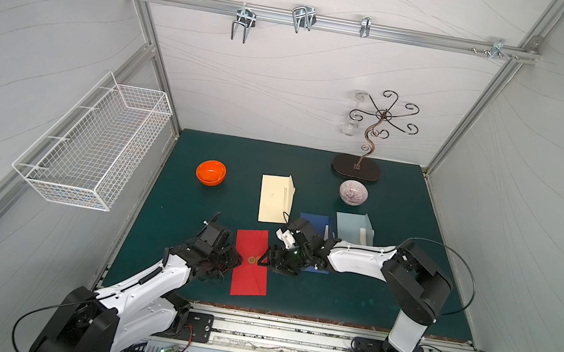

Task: Open the envelope
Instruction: Pick up the envelope from the center of the board.

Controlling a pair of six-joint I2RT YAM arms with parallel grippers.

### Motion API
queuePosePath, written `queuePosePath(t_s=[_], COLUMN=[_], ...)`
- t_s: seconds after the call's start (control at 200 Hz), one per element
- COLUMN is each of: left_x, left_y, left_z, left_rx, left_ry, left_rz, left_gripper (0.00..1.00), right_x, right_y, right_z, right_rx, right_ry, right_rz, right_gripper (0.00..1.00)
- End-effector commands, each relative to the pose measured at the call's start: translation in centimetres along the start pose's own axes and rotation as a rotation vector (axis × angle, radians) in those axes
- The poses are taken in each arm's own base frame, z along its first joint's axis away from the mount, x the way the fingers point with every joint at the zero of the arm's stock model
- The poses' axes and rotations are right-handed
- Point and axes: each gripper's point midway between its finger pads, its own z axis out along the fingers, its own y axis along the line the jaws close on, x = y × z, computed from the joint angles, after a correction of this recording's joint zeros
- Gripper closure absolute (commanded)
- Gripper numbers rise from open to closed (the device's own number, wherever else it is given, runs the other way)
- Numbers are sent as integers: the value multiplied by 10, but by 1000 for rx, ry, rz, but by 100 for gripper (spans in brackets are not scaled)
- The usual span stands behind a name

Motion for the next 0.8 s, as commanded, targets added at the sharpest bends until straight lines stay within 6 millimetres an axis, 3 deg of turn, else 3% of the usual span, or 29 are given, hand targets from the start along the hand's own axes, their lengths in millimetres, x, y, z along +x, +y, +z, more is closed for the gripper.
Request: queuePosePath(t_s=[0.0, 0.62, 0.795], left_x=[3, 22, 17], left_y=[-18, -45, -42], left_z=[2, 8, 3], left_rx=[60, 161, 126], left_ry=[40, 157, 121], left_rz=[26, 87, 95], left_gripper=[51, 55, 54], right_x=[6, 7, 6], right_y=[-16, -10, -11], right_z=[2, -17, -23], right_rx=[59, 33, 49], right_ry=[20, -30, -57], right_rz=[38, 35, 28], right_gripper=[24, 24, 24])
